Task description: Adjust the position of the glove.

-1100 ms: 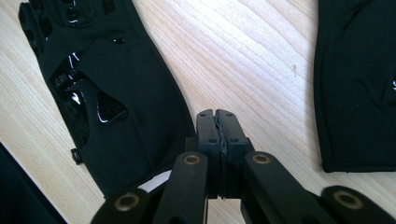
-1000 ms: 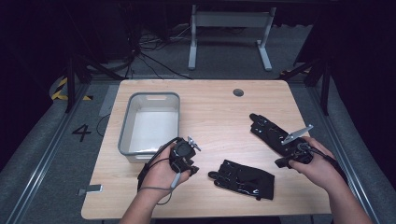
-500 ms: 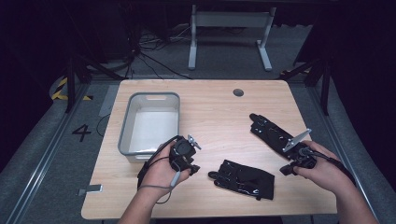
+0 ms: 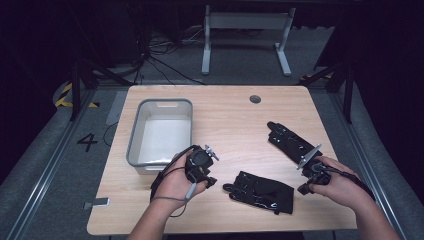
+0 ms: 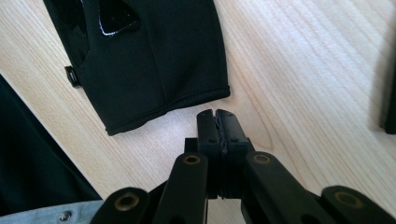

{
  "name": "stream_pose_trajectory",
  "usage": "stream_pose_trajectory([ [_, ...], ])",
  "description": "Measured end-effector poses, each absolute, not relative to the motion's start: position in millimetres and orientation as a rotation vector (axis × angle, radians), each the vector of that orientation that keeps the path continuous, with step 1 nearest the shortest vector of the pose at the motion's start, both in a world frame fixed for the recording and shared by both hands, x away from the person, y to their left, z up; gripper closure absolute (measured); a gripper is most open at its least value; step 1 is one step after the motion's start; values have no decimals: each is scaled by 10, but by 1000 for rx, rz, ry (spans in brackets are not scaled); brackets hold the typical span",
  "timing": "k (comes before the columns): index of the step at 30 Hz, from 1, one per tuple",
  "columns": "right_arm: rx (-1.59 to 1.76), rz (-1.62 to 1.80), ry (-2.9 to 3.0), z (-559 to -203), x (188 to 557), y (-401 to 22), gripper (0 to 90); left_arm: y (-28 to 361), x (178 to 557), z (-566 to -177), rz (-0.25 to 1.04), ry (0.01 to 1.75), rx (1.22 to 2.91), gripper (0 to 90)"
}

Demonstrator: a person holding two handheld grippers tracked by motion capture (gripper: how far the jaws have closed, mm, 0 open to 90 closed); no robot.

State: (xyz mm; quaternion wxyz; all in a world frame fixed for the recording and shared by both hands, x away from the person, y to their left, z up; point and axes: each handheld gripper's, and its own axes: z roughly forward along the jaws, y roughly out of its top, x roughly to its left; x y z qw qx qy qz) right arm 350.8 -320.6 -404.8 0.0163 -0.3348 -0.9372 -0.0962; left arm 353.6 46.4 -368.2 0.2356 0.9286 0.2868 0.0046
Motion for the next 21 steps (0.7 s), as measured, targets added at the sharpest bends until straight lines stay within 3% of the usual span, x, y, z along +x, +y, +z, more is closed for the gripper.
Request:
stream_pose_trajectory([
  [21, -1012, -205, -2920, -4238, 3614, -3092, 898, 464, 3485, -3711, 15, 805, 2550, 576],
])
